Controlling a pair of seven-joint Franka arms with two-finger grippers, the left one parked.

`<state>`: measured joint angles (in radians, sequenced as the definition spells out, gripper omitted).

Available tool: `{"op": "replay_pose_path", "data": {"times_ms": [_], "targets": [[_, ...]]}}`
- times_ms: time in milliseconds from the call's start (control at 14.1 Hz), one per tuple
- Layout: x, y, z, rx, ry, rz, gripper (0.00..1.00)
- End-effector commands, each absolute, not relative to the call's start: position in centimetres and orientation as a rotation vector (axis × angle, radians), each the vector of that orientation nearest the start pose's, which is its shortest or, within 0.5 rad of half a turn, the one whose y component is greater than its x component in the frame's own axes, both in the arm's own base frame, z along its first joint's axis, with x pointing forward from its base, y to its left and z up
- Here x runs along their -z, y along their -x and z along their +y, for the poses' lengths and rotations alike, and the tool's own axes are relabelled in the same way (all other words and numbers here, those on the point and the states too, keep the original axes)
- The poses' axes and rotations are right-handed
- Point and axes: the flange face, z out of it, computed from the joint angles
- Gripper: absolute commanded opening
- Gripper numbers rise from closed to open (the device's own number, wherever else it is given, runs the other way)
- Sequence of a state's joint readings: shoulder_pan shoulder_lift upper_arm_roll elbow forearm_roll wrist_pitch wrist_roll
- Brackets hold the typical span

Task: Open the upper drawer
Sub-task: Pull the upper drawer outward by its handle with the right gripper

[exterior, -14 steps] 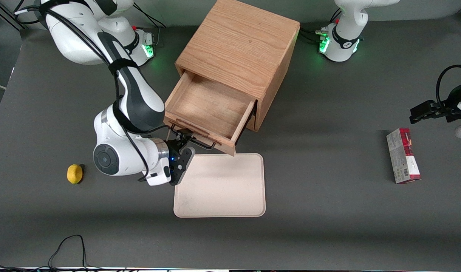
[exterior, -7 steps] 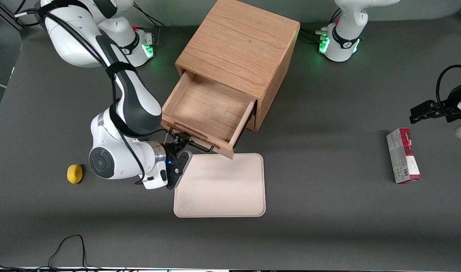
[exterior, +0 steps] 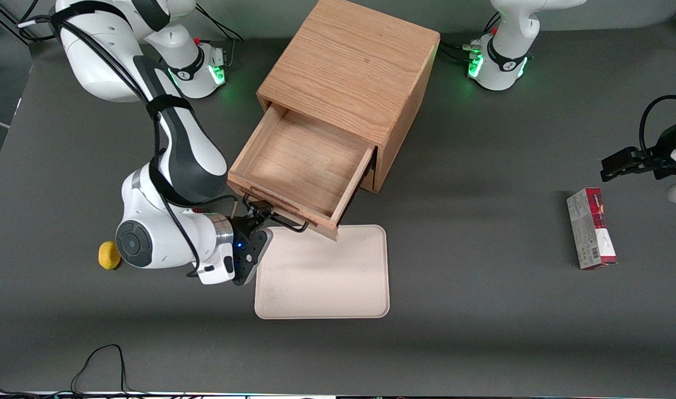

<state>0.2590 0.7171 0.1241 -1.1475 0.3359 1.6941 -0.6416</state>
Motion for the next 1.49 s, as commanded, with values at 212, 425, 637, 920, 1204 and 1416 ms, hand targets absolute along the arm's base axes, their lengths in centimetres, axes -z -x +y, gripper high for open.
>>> {"op": "replay_pose_path", "data": {"times_ms": [212,425,637,920,1204,1416], "targets": [[-37.7,-69.0,27.1,-0.092,2.431,-1.229,1.00],[-38.2,-69.2,26.9,-0.074,2.435,-1.226,1.00],[-38.9,-69.6,26.6,-0.056,2.443,-1.219,1.00],[-39.4,-69.7,26.4,-0.045,2.449,-1.210,1.00],[-40.5,-69.3,26.6,-0.065,2.491,-1.194,1.00],[-42.2,-68.9,26.7,-0.107,2.546,-1.193,1.00]]}}
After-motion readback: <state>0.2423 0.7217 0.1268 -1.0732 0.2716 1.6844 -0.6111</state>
